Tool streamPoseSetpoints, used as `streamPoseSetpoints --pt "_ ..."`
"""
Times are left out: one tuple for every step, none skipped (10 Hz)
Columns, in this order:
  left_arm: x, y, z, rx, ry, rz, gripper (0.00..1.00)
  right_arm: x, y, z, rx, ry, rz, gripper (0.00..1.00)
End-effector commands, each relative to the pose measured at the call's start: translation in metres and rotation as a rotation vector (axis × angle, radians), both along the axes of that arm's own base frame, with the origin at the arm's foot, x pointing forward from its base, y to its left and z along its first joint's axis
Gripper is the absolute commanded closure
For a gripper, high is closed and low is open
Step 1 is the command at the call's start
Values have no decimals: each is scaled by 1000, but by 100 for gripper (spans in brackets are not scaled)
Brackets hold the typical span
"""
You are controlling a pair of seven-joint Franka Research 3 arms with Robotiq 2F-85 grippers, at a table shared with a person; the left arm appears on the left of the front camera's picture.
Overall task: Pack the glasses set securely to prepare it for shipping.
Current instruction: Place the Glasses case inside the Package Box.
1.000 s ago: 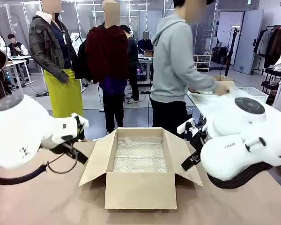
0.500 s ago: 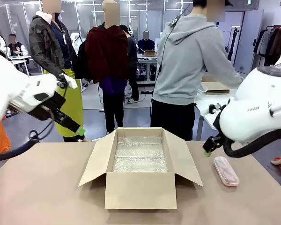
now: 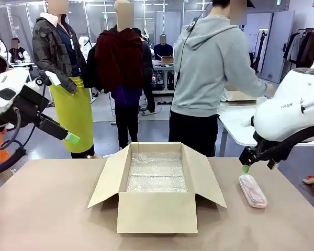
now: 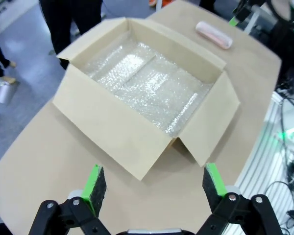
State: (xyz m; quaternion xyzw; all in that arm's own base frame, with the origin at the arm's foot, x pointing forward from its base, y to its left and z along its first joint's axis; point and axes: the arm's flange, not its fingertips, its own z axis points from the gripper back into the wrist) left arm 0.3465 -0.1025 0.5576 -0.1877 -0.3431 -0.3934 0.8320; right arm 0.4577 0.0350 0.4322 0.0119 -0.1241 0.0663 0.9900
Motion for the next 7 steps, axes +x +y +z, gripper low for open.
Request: streamPoseSetpoints --pt "4 -7 -3 17 1 12 0 23 0 -7 13 61 -75 0" --pt "4 -7 -3 17 1 12 0 34 -4 -18 8 89 -96 0" --pt "4 -7 -3 17 1 12 0 49 -9 -31 38 127 -111 0" --pt "4 -7 -3 17 1 12 0 61 -13 -41 65 157 -119 0" --pt "4 -7 -3 17 1 12 0 71 -17 -50 56 171 -136 0" --pt "4 -7 -3 17 1 12 0 79 -20 -62 54 194 -134 0" --pt "4 -7 -3 17 1 12 0 85 -20 -75 43 215 -135 0"
